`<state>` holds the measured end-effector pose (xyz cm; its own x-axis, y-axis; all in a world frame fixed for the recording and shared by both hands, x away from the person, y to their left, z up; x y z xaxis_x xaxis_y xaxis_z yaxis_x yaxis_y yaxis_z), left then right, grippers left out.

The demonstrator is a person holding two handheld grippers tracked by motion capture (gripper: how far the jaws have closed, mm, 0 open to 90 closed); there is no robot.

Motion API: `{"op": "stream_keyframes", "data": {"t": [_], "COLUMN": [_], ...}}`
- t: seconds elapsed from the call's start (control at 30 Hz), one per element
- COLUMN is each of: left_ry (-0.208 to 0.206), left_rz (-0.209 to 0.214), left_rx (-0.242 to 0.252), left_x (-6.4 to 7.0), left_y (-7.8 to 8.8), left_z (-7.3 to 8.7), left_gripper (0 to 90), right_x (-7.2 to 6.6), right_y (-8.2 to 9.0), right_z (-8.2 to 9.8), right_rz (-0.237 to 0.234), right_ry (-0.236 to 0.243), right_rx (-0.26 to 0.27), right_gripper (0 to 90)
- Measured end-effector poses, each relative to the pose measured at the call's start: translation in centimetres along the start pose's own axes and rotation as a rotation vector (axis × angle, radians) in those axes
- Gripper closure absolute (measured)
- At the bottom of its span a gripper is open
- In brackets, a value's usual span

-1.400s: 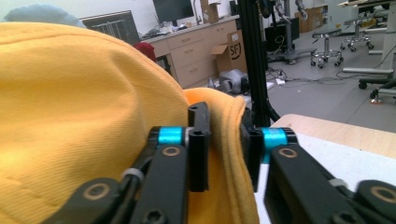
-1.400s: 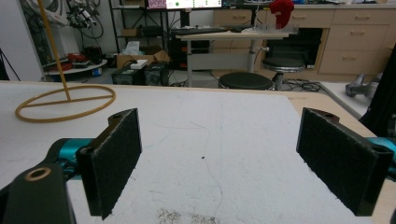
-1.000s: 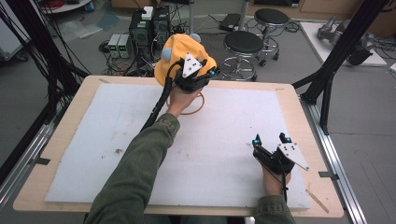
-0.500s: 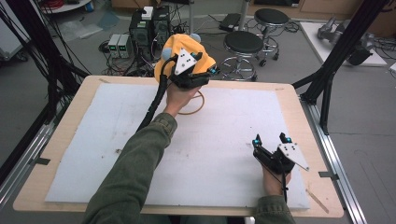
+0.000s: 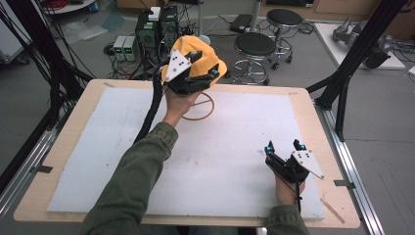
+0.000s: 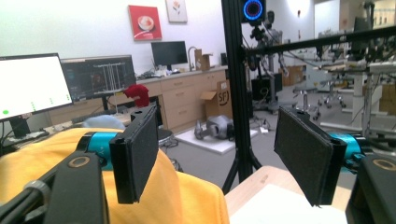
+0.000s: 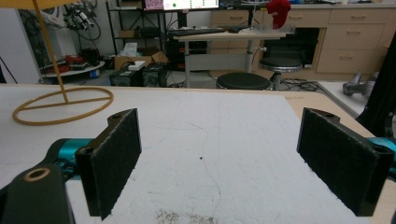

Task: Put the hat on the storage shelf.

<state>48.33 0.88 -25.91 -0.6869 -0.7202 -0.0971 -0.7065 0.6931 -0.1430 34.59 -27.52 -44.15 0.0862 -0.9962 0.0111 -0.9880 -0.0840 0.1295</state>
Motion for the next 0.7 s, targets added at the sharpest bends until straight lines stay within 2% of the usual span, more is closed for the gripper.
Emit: {"op": "stream_keyframes", "data": {"t": [0.23, 0.37, 0.5, 0.7], "left_ry": [0.013, 0.010, 0.024, 0.019], "left_rz": [-0.039, -0.059, -0.072, -0.097], "left_rx": [0.048, 0.061, 0.079, 0.096], "left_x": [-1.3, -1.8, -2.1, -2.7], "left_y": [3.0, 4.4, 5.8, 7.7], "left_z": [-1.1, -1.2, -1.2, -1.5], "left_gripper": [29.8, 28.9, 28.9, 28.9], "right_x": [0.0, -0.1, -0.1, -0.1], "right_y": [0.0, 0.0, 0.0, 0.0], "right_z": [0.0, 0.1, 0.1, 0.2], "right_rz": [0.001, 0.000, -0.001, -0.001], "right_ry": [0.004, 0.003, 0.007, -0.009], "right_rx": [-0.003, -0.005, -0.007, -0.013], "right_gripper": [12.5, 12.5, 12.5, 12.4]}}
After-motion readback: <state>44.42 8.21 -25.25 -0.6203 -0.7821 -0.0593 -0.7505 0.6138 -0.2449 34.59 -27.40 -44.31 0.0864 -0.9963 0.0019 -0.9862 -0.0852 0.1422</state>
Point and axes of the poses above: each handheld gripper's, and its own axes: y roughly backward along the jaws, z roughly out of its underside, x roughly to its right, the point moved 7 cm from there along -y, roughly forward along the jaws, and after that the axes turned 2 degrees about y, right-handed, at the moved point
